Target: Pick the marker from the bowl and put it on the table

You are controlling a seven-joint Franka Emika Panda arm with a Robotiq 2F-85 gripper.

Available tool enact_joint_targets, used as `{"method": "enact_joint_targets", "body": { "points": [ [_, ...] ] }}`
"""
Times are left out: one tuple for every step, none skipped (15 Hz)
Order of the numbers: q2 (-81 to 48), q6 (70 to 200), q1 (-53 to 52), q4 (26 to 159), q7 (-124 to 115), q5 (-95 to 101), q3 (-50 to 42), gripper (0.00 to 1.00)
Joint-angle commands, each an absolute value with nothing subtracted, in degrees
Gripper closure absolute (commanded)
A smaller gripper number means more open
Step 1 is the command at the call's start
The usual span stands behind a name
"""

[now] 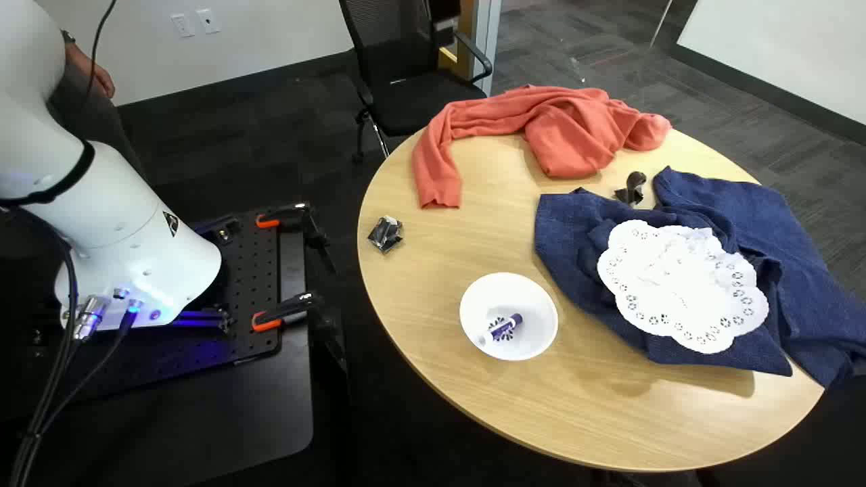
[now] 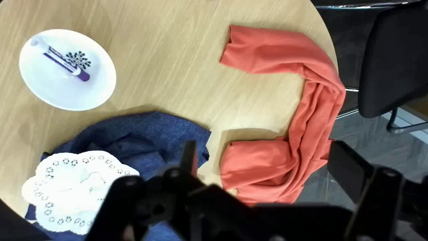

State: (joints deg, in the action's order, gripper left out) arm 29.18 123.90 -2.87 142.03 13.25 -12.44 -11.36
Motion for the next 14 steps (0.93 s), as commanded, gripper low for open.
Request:
{"method": "enact_joint_targets", "body": {
  "points": [
    [29.1, 123.6, -1.7, 141.9, 13.7, -13.0, -10.4, 0.0],
    [29.1, 123.6, -1.7, 141.9, 13.7, -13.0, -10.4, 0.0],
    [29.1, 123.6, -1.7, 141.9, 13.7, -13.0, -10.4, 0.0],
    [29.1, 123.6, -1.7, 141.9, 13.7, -13.0, -10.4, 0.0],
    [29.1, 123.6, -1.7, 141.9, 13.7, -13.0, -10.4, 0.0],
    [29.1, 123.6, -1.7, 141.9, 13.7, -13.0, -10.4, 0.0],
    [29.1, 123.6, -1.7, 141.9, 13.7, -13.0, -10.4, 0.0],
    [28.6, 125.0, -1.5, 142.0, 14.3, -12.0, -10.2, 0.0],
    [28.0, 125.6, -1.1, 141.9, 14.8, -11.1, -10.3, 0.0],
    [27.0, 125.6, -0.7, 141.5, 15.8, -9.9, -10.6, 0.0],
    [26.2, 125.8, -0.2, 141.2, 16.5, -8.6, -10.8, 0.0],
    [25.0, 125.8, 0.3, 140.9, 17.5, -7.0, -11.1, 0.0],
    [23.7, 125.8, 0.7, 140.4, 18.8, -5.9, -11.7, 0.0],
    [22.2, 126.2, 1.3, 140.0, 20.0, -4.4, -12.1, 0.0]
  ]
}}
